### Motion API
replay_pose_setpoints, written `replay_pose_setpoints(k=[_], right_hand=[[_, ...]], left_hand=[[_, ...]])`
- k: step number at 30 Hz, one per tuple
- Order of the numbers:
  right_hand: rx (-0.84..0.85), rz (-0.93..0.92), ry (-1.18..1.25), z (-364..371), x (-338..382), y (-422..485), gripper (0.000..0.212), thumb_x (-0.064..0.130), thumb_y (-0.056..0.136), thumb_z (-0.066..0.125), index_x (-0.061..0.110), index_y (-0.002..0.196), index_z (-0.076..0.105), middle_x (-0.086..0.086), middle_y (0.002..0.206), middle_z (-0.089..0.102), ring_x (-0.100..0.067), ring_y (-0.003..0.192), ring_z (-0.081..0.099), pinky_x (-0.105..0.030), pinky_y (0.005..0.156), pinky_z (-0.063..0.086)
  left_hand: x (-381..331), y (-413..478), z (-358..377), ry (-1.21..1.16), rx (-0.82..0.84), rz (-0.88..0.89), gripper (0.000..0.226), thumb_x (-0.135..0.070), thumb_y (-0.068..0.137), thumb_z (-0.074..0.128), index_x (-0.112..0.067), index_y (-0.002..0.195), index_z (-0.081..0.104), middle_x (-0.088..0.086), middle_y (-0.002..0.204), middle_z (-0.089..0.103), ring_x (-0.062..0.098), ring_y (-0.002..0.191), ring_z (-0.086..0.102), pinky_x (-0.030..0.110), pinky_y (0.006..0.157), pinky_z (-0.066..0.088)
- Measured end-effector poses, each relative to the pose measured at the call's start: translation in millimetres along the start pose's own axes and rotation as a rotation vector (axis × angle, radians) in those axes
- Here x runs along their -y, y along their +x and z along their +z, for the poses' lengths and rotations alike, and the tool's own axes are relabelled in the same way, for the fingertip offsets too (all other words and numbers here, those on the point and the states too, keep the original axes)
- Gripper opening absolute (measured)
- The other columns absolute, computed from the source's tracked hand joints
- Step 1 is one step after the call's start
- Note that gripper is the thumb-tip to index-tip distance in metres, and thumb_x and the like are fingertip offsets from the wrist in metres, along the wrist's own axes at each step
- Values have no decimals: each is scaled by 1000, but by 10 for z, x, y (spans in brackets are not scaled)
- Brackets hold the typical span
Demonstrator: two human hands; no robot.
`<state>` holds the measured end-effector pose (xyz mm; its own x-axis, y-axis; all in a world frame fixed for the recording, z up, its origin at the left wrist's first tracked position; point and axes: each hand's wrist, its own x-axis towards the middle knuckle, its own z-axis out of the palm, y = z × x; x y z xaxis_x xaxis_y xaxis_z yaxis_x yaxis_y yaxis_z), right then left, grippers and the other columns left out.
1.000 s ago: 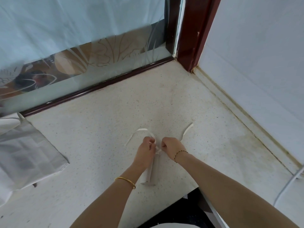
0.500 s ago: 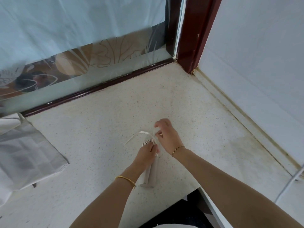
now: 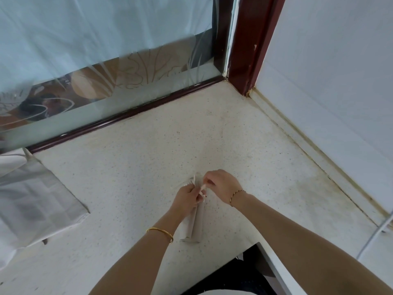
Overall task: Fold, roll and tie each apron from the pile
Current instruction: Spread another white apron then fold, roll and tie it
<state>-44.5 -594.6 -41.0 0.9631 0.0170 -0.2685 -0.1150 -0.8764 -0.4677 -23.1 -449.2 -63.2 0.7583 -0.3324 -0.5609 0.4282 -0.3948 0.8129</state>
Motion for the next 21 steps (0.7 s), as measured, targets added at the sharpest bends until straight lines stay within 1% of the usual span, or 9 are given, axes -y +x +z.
replay_pose_setpoints(k=[4,6,9,11,12,14,16,18,21], right_hand=[[249,68,-228,-276,-25,-32,16,23,94,52,20,97,67,4,92,67,-14,83,61,-26,71,47],[448,119,-231,-318,-13,-42,12,24,92,57,19,94,67,5,81,69,-8,72,60,-25,70,48],[710,169,-165,-270,4,-40,10,21,87,64,19,78,64,6,65,67,-2,56,52,-19,65,44],[861,184,-166,-251,41,-47,8,20,85,66,17,77,66,8,59,65,-1,51,50,-15,58,42],[903,192,-178,-246,66,-43,5,20,85,66,16,82,68,7,61,65,-1,51,50,-15,55,41],[836,211,-140,-202,95,-11,11,18,88,63,11,95,68,1,78,67,-7,59,57,-18,54,44],[588,224,-58,-128,101,16,21,13,93,53,4,105,67,-7,94,67,-17,73,64,-22,59,46],[330,213,134,-37,114,11,18,9,94,49,0,97,64,-16,100,66,-23,80,63,-25,63,47],[212,185,331,66,171,-50,9,3,90,53,3,91,62,-20,97,64,-29,82,64,-31,68,51]], left_hand=[[18,-12,-36,-58,8,-3,17,-8,94,54,-2,85,68,2,75,69,6,59,55,14,57,44],[34,-19,-47,-81,20,6,11,0,90,58,-4,88,69,1,79,69,0,61,60,12,61,47],[66,-7,-60,-19,37,28,19,2,83,64,-10,68,65,4,91,71,6,79,63,17,72,49],[68,-4,-54,46,54,40,4,-1,83,66,-4,80,67,2,84,65,6,75,59,16,71,47],[60,-7,-50,76,54,47,6,-2,84,66,-6,87,69,1,79,62,6,72,56,14,70,47],[58,0,-56,106,52,58,12,-2,85,65,-13,90,68,1,79,59,8,72,53,14,69,46],[58,7,-64,133,54,80,16,-1,84,64,-17,83,64,0,78,56,9,71,50,16,69,44],[63,10,-66,175,43,102,19,0,84,62,-17,77,57,-1,73,49,10,69,44,21,68,39],[87,-9,-67,203,14,148,18,-1,82,63,-15,75,54,-2,72,47,10,67,42,22,68,37]])
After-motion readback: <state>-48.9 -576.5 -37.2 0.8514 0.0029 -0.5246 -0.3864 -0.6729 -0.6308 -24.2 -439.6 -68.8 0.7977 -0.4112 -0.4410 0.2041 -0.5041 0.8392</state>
